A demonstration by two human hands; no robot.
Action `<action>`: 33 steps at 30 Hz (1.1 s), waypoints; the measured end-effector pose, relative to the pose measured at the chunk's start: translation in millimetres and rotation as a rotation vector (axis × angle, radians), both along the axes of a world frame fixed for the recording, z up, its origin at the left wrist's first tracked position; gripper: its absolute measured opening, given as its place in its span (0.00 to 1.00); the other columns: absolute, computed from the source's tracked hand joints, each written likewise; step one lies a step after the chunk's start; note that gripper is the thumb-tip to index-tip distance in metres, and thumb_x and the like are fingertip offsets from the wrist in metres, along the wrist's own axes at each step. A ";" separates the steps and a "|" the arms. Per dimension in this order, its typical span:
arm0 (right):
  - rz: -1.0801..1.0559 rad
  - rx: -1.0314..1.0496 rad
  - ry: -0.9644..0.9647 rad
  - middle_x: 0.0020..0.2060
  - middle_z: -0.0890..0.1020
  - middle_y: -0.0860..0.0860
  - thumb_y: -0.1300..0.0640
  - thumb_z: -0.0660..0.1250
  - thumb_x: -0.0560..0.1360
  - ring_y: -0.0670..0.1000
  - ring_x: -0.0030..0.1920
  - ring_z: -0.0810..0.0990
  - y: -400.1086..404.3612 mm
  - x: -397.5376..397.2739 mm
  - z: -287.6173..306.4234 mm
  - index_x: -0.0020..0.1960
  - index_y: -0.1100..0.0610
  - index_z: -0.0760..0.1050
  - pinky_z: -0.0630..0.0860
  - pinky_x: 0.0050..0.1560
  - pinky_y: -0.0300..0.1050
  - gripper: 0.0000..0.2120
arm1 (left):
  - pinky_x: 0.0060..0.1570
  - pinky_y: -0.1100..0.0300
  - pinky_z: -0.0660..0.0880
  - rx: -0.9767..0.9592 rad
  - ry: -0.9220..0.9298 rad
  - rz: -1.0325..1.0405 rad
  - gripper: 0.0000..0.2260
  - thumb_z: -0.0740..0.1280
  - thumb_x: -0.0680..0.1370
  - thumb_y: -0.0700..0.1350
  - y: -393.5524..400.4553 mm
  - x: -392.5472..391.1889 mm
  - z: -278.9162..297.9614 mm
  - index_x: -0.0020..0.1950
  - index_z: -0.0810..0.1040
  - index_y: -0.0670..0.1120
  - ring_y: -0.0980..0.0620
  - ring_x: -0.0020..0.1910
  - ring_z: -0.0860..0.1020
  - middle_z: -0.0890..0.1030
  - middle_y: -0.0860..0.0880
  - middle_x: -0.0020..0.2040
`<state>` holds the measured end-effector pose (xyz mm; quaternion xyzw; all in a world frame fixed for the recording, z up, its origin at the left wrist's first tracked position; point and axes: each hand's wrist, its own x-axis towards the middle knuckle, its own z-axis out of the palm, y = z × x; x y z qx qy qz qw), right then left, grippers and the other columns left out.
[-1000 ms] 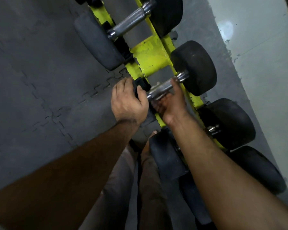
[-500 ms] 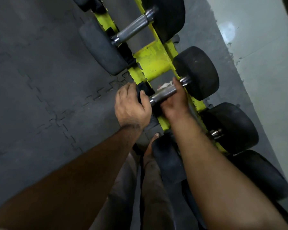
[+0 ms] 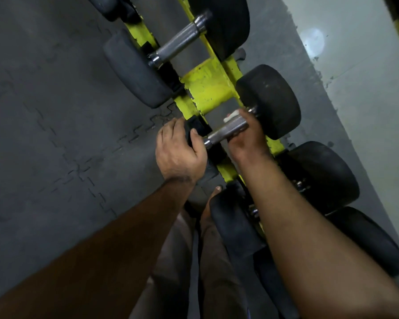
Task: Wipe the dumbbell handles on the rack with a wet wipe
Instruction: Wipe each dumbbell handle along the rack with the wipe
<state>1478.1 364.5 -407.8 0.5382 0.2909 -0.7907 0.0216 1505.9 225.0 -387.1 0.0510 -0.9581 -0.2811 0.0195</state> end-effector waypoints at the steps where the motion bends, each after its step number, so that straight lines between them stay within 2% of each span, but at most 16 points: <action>1: -0.073 -0.002 0.001 0.33 0.75 0.52 0.60 0.62 0.80 0.49 0.35 0.76 0.0 -5.7 0.4 0.39 0.55 0.71 0.72 0.41 0.43 0.11 | 0.63 0.50 0.71 -0.003 0.000 0.000 0.20 0.59 0.78 0.49 0.1 0.1 -0.6 0.61 0.79 0.37 0.42 0.59 0.77 0.81 0.40 0.58; 3: -0.077 -0.017 -0.022 0.34 0.76 0.51 0.61 0.64 0.79 0.49 0.36 0.76 -12.9 -0.1 -3.8 0.40 0.55 0.72 0.73 0.41 0.44 0.08 | 0.63 0.49 0.72 0.000 0.002 0.003 0.20 0.60 0.78 0.49 -0.9 0.0 -1.9 0.61 0.79 0.37 0.41 0.59 0.77 0.81 0.40 0.58; 7: 0.146 -0.083 -0.027 0.32 0.76 0.53 0.58 0.66 0.76 0.51 0.34 0.77 -14.0 11.7 4.2 0.38 0.57 0.73 0.74 0.39 0.42 0.08 | 0.63 0.49 0.72 -0.003 0.009 -0.003 0.20 0.60 0.77 0.48 0.1 -0.3 -0.2 0.61 0.79 0.37 0.41 0.59 0.77 0.81 0.40 0.58; 9: 0.031 -0.070 -0.024 0.32 0.76 0.52 0.59 0.67 0.74 0.50 0.34 0.76 1.8 -4.6 3.4 0.35 0.56 0.73 0.73 0.39 0.42 0.09 | 0.63 0.49 0.72 0.001 0.007 -0.002 0.20 0.60 0.77 0.49 0.2 -0.1 0.4 0.61 0.79 0.37 0.42 0.59 0.77 0.81 0.40 0.58; 11: -0.106 -0.068 -0.016 0.36 0.75 0.52 0.61 0.64 0.78 0.50 0.38 0.75 -0.5 -11.1 -0.8 0.40 0.55 0.72 0.72 0.43 0.43 0.08 | 0.63 0.49 0.72 -0.004 0.005 0.002 0.20 0.60 0.78 0.49 0.2 -0.9 -0.9 0.62 0.79 0.37 0.42 0.59 0.77 0.81 0.40 0.58; 14: 0.059 -0.087 -0.020 0.36 0.77 0.52 0.60 0.65 0.78 0.51 0.39 0.77 -22.4 12.0 -3.1 0.45 0.54 0.72 0.75 0.43 0.44 0.05 | 0.63 0.48 0.72 0.003 -0.004 -0.002 0.20 0.60 0.78 0.49 -1.3 1.2 -1.3 0.62 0.79 0.37 0.41 0.60 0.77 0.81 0.40 0.59; 16: 0.155 -0.134 -0.043 0.32 0.77 0.52 0.57 0.65 0.79 0.51 0.36 0.77 -15.5 13.4 6.8 0.42 0.55 0.72 0.76 0.39 0.42 0.08 | 0.64 0.48 0.72 0.005 -0.016 -0.003 0.20 0.60 0.78 0.49 -0.5 1.4 0.4 0.62 0.79 0.38 0.41 0.60 0.77 0.81 0.41 0.59; 18: 0.110 -0.113 -0.079 0.31 0.77 0.51 0.54 0.65 0.80 0.50 0.34 0.77 -1.1 -1.0 12.8 0.39 0.55 0.71 0.75 0.38 0.42 0.11 | 0.64 0.49 0.71 0.012 -0.019 -0.003 0.20 0.59 0.78 0.49 -0.9 0.0 -0.5 0.62 0.79 0.38 0.41 0.60 0.77 0.81 0.41 0.59; 20: -0.039 -0.086 -0.069 0.33 0.76 0.50 0.55 0.65 0.80 0.49 0.36 0.76 0.3 -10.0 12.4 0.39 0.54 0.71 0.73 0.40 0.43 0.11 | 0.64 0.50 0.71 0.019 -0.013 0.008 0.20 0.59 0.78 0.49 -2.3 -0.4 -1.9 0.62 0.79 0.38 0.41 0.60 0.77 0.81 0.40 0.59; 21: -0.049 -0.078 -0.074 0.31 0.76 0.50 0.55 0.65 0.80 0.49 0.35 0.75 -5.5 -9.1 11.3 0.39 0.54 0.70 0.72 0.40 0.43 0.11 | 0.64 0.49 0.71 0.023 -0.008 0.016 0.20 0.59 0.78 0.49 -2.8 -0.2 -3.1 0.62 0.79 0.38 0.41 0.60 0.77 0.81 0.40 0.59; 23: 0.066 -0.097 -0.099 0.29 0.77 0.50 0.54 0.65 0.79 0.50 0.33 0.76 -22.4 5.9 5.0 0.38 0.54 0.71 0.73 0.38 0.42 0.12 | 0.64 0.50 0.71 0.037 -0.003 0.020 0.20 0.59 0.78 0.49 -2.4 1.2 -3.9 0.62 0.79 0.38 0.40 0.60 0.77 0.81 0.40 0.59; 27: 0.304 -0.162 -0.124 0.32 0.79 0.52 0.52 0.67 0.78 0.51 0.33 0.79 -32.7 19.1 11.4 0.37 0.56 0.75 0.77 0.38 0.42 0.13 | 0.64 0.53 0.69 0.028 -0.016 0.030 0.20 0.59 0.79 0.49 -1.6 1.0 -3.8 0.62 0.79 0.38 0.42 0.60 0.77 0.81 0.41 0.59; 30: 0.338 -0.170 -0.164 0.31 0.81 0.52 0.53 0.65 0.79 0.50 0.31 0.81 -27.8 20.0 15.7 0.40 0.57 0.77 0.77 0.32 0.38 0.11 | 0.64 0.53 0.69 0.025 -0.032 0.020 0.20 0.59 0.79 0.49 -2.2 0.6 -3.2 0.62 0.79 0.38 0.43 0.61 0.77 0.81 0.42 0.59; 33: 0.330 -0.148 -0.217 0.36 0.82 0.54 0.57 0.67 0.77 0.52 0.34 0.82 -32.8 26.3 16.6 0.44 0.58 0.79 0.77 0.30 0.39 0.05 | 0.64 0.53 0.69 0.020 -0.065 0.013 0.20 0.59 0.79 0.50 -0.6 0.4 -0.9 0.62 0.79 0.39 0.43 0.61 0.76 0.80 0.42 0.60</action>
